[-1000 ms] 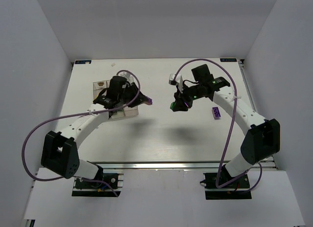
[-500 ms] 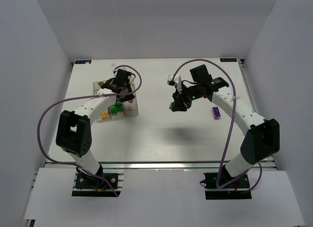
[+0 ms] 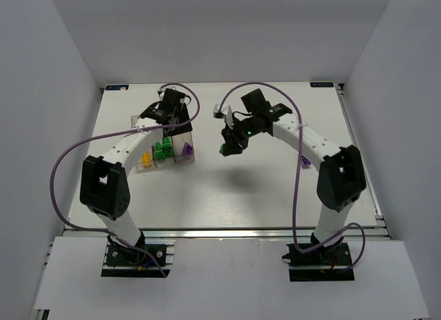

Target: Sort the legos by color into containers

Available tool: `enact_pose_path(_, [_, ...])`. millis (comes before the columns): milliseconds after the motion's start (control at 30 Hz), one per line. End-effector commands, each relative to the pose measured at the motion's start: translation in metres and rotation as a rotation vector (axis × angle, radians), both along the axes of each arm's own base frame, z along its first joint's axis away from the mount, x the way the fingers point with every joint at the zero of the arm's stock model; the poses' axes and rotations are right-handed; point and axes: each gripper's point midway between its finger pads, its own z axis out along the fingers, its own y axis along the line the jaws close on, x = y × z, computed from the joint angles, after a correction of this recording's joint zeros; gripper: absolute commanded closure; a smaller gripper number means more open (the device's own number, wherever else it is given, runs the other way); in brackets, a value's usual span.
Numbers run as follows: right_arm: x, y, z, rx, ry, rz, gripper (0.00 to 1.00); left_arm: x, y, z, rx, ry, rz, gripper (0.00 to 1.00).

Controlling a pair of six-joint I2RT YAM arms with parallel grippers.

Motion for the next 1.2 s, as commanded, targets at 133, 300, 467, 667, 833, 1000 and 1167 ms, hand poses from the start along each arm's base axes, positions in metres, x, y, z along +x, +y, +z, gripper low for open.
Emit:
enact_pose_path(133, [0.046, 0.076, 0.036, 0.165, -0.024, -0.037, 0.94, -0.028, 0.036, 0.106, 0.018, -0.179, 0.114, 0.27])
enact_pose_path(300, [0.068, 0.132, 0.044, 0.317, 0.035, -0.074, 0.96, -0.091, 0.086, 0.147, -0.011, -0.307, 0.33, 0.58])
enact_pose_path(467, [0.062, 0.186, 0.036, 0.438, 0.046, -0.042, 0.95, -0.157, 0.108, 0.171, -0.131, -0.393, 0.375, 0.94])
enact_pose_path(667, [0.064, 0.246, 0.025, 0.513, -0.084, -0.05, 0.91, -0.196, 0.1, 0.184, -0.314, -0.452, 0.321, 0.93])
enact_pose_path(833, [0.074, 0.286, 0.013, 0.501, -0.246, -0.144, 0.83, -0.22, 0.105, 0.19, -0.365, -0.483, 0.314, 0.88])
enact_pose_path(1000, [0.091, 0.29, -0.006, 0.447, -0.297, -0.231, 0.76, -0.227, 0.109, 0.197, -0.343, -0.484, 0.298, 0.85])
enact_pose_path(1167, [0.093, 0.277, -0.017, 0.403, -0.326, -0.241, 0.75, -0.223, 0.102, 0.188, -0.345, -0.473, 0.269, 0.8])
